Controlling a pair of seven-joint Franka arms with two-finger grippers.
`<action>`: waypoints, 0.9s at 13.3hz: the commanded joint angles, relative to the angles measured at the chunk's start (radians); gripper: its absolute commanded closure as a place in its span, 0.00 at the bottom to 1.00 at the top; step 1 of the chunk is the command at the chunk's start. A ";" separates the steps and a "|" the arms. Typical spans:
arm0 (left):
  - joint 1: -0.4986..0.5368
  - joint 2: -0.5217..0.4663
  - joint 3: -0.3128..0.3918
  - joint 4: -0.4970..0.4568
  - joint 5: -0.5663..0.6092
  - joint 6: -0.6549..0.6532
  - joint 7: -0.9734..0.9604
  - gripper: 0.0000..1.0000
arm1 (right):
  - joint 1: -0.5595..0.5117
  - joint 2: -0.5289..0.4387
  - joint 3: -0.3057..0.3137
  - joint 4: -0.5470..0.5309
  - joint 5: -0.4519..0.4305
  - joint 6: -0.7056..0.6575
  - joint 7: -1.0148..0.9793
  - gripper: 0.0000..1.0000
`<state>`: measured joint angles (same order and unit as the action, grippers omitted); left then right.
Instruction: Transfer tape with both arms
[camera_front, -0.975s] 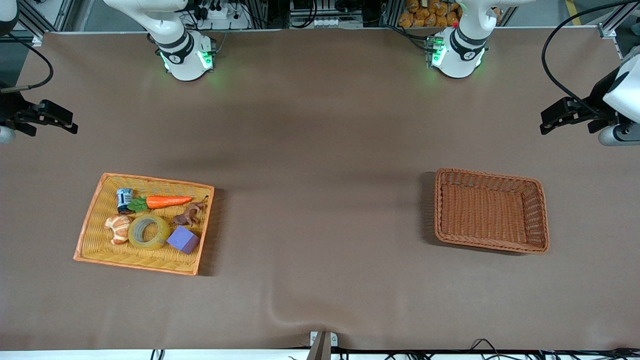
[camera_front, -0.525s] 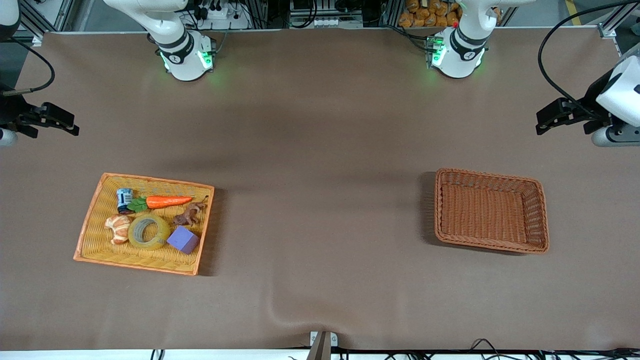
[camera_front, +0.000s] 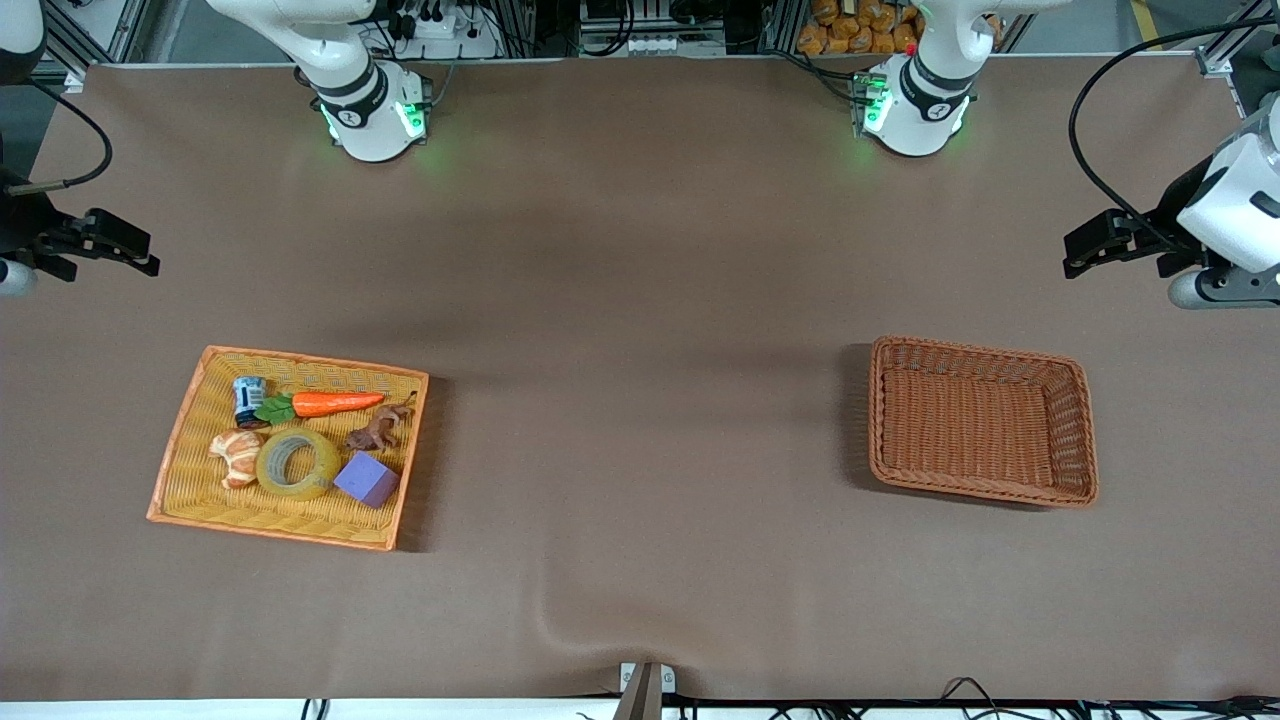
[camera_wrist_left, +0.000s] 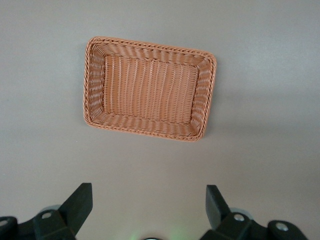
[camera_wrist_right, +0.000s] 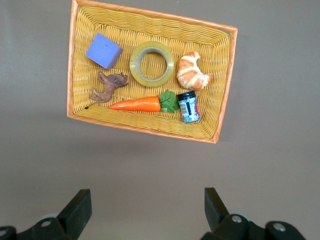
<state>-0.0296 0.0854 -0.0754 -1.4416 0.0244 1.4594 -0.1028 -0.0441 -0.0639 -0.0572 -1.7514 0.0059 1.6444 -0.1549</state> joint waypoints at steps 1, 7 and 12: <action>-0.006 0.010 -0.003 0.009 0.006 0.013 -0.020 0.00 | 0.058 0.067 -0.003 -0.005 -0.012 0.072 0.008 0.00; -0.010 0.014 -0.003 0.009 0.006 0.049 -0.020 0.00 | 0.145 0.265 -0.003 -0.003 -0.004 0.294 -0.040 0.00; 0.010 0.017 -0.017 0.007 0.009 0.045 -0.005 0.00 | 0.106 0.459 -0.004 -0.003 0.097 0.512 -0.290 0.00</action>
<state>-0.0333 0.0972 -0.0813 -1.4413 0.0244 1.5003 -0.1034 0.0887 0.3242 -0.0619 -1.7759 0.0638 2.1047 -0.3735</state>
